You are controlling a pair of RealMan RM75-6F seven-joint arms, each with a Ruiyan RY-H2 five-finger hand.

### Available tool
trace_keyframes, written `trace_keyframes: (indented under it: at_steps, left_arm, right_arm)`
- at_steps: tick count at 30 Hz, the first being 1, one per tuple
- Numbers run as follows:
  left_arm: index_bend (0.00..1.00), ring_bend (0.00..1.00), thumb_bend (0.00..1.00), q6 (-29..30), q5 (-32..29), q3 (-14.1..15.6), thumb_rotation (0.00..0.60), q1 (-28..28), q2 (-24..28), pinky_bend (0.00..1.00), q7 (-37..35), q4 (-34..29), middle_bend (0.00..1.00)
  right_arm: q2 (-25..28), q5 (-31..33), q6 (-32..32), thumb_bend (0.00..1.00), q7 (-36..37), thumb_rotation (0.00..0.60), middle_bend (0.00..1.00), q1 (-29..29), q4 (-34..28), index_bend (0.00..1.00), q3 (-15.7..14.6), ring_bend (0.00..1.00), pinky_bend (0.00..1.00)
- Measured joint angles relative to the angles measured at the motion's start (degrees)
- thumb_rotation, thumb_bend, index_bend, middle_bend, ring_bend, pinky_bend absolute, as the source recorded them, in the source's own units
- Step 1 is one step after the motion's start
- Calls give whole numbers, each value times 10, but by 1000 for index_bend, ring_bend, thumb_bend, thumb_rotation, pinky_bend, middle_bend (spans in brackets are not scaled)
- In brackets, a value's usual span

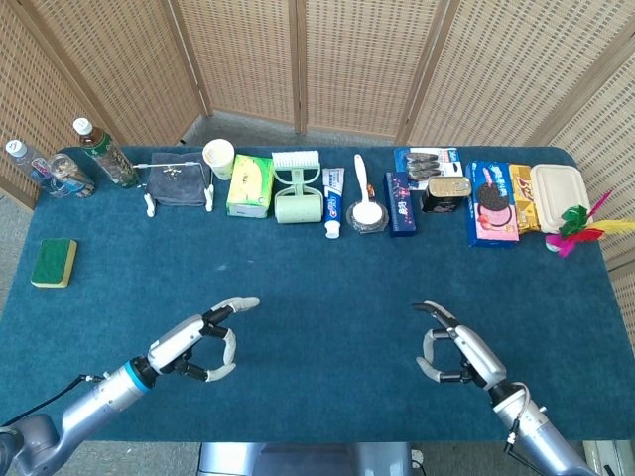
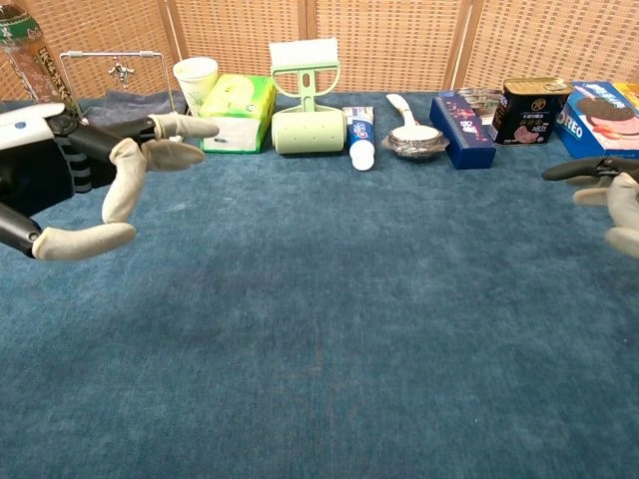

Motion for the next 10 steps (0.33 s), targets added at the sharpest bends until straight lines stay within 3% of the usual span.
trace_keyframes:
  at_steps: [10]
  left_arm:
    - [843, 70, 512, -11, -2, 20, 600, -19, 1, 0, -6, -11, 43]
  right_arm:
    - [-7, 3, 2, 422, -2, 567, 143, 11, -5, 698, -9, 29, 0]
